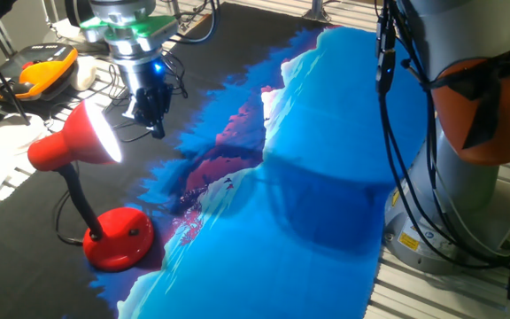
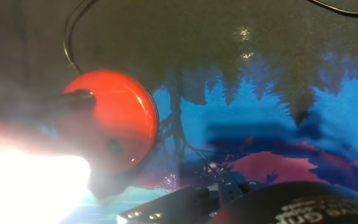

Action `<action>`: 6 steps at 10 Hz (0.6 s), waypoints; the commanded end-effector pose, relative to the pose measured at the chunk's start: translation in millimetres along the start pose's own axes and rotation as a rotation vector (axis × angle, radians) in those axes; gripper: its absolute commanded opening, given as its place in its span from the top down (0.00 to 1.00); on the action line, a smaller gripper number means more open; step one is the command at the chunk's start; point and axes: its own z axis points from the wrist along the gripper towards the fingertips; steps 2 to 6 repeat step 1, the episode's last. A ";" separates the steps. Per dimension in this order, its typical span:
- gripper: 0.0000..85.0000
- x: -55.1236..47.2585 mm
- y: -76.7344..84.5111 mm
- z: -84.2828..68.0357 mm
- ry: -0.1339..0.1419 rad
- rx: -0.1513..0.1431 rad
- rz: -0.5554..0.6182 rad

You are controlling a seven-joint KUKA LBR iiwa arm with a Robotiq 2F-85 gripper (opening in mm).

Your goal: Turn on the desk lamp by pressing the button

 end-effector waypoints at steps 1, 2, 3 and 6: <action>1.00 -0.6 2.0 -0.6 -0.004 0.003 0.001; 1.00 -0.6 2.0 -0.6 -0.004 0.003 0.001; 1.00 -0.6 2.0 -0.6 -0.004 0.003 0.001; 1.00 -0.6 2.0 -0.6 -0.004 0.003 0.001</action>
